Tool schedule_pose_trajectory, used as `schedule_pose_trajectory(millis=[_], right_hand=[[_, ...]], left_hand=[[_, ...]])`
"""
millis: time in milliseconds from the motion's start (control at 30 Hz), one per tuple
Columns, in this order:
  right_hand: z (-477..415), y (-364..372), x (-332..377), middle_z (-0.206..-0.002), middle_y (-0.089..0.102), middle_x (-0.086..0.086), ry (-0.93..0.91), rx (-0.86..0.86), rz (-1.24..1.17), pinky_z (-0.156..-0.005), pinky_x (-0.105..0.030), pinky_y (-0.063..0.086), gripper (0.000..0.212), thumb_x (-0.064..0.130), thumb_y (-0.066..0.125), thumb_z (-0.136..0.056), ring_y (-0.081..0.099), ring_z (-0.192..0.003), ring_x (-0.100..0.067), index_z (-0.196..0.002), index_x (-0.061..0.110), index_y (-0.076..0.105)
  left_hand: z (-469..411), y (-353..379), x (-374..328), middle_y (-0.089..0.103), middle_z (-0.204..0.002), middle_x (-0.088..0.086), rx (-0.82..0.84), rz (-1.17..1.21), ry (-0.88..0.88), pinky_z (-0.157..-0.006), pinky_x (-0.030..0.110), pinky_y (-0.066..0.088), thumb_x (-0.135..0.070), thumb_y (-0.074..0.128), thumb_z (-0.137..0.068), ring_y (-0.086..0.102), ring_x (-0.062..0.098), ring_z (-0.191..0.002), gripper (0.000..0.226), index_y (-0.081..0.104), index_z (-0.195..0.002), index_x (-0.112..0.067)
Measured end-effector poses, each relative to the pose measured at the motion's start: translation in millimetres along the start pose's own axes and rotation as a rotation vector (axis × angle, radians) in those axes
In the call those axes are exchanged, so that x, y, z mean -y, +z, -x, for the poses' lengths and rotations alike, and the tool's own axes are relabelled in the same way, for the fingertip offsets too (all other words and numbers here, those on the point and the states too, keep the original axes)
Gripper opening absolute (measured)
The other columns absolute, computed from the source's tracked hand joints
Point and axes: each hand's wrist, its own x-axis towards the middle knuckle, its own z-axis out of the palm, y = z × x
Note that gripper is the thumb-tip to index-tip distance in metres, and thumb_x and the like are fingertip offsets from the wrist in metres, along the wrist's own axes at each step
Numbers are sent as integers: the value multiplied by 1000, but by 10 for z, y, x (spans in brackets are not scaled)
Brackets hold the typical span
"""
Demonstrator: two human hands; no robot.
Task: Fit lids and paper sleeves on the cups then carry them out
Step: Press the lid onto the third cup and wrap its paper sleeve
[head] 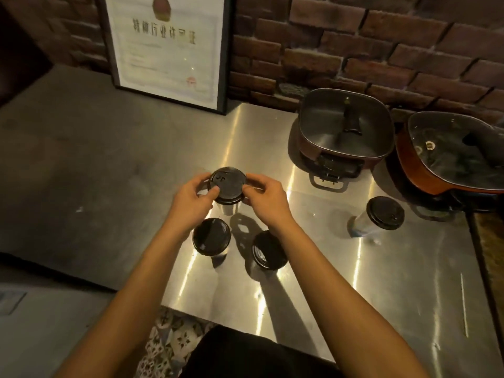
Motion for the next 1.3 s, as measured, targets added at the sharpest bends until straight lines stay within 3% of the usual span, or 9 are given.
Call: schedule_pose_trajectory(millis=[167, 333, 467, 567, 700, 867, 1067, 1200, 1300], right_hand=[[-142, 252, -126, -115, 73, 5, 112, -20, 122, -94, -43, 61, 35, 24, 66, -91, 70, -101, -14, -125, 23, 71], [-178, 377, -115, -96, 68, 14, 193, -50, 197, -92, -41, 61, 32, 16, 64, -92, 68, -93, -12, -123, 22, 71], [-200, 439, -122, -114, 67, 1, 233, -22, 263, -94, -43, 60, 36, 10, 62, -94, 67, -103, -23, -130, 16, 66], [-217, 478, -141, -130, 67, -6, 258, -17, 294, -98, -44, 58, 45, 10, 63, -92, 68, -109, -26, -137, 16, 61], [-242, 515, -156, -133, 66, -8, 265, -18, 329, -97, -40, 58, 50, 10, 65, -91, 67, -106, -23, -141, 17, 58], [-197, 549, -149, -143, 59, -11, 274, 2, 345, -98, -35, 50, 53, 15, 59, -100, 62, -117, -26, -151, 19, 44], [-124, 555, -144, -153, 51, -13, 233, -17, 396, -110, -42, 45, 60, 22, 53, -105, 54, -134, -33, -159, 22, 26], [-59, 440, -95, -155, 49, -10, 199, -51, 384, -110, -43, 45, 64, 28, 56, -104, 53, -136, -32, -160, 24, 25], [21, 264, -60, -152, 51, -8, 157, -78, 362, -108, -41, 45, 65, 30, 58, -102, 53, -135, -29, -159, 24, 27]], left_hand=[[-334, -122, 235, 69, -130, 7, 133, 14, -88, -89, 42, 61, -20, 66, -98, 71, 24, -106, 44, 56, -140, -15], [-500, -146, 383, 74, -117, 10, 197, 32, -127, -78, 34, 58, -18, 67, -96, 72, 28, -102, 29, 62, -125, -21], [-572, -179, 471, 75, -113, 9, 234, 14, -153, -72, 32, 56, -16, 71, -92, 70, 23, -87, 27, 62, -117, -23], [-616, -210, 552, 75, -112, 9, 254, -23, -157, -81, 39, 61, -10, 77, -87, 71, 28, -96, 33, 64, -114, -23], [-659, -255, 582, 74, -112, 10, 280, 9, -170, -72, 33, 59, -6, 78, -85, 71, 26, -97, 35, 64, -114, -19], [-669, -248, 566, 70, -118, 5, 291, -25, -174, -94, 51, 58, -14, 79, -84, 69, 28, -107, 40, 57, -116, -24], [-637, -225, 466, 64, -122, -2, 246, -112, -122, -92, 36, 49, -28, 73, -92, 66, 23, -107, 43, 52, -129, -22], [-554, -289, 367, 63, -132, 2, 194, -170, -49, -101, 44, 52, -34, 69, -94, 64, 27, -117, 41, 54, -130, -21], [-468, -302, 221, 62, -129, 0, 158, -172, 38, -101, 43, 52, -31, 68, -96, 62, 26, -118, 37, 56, -129, -19]])
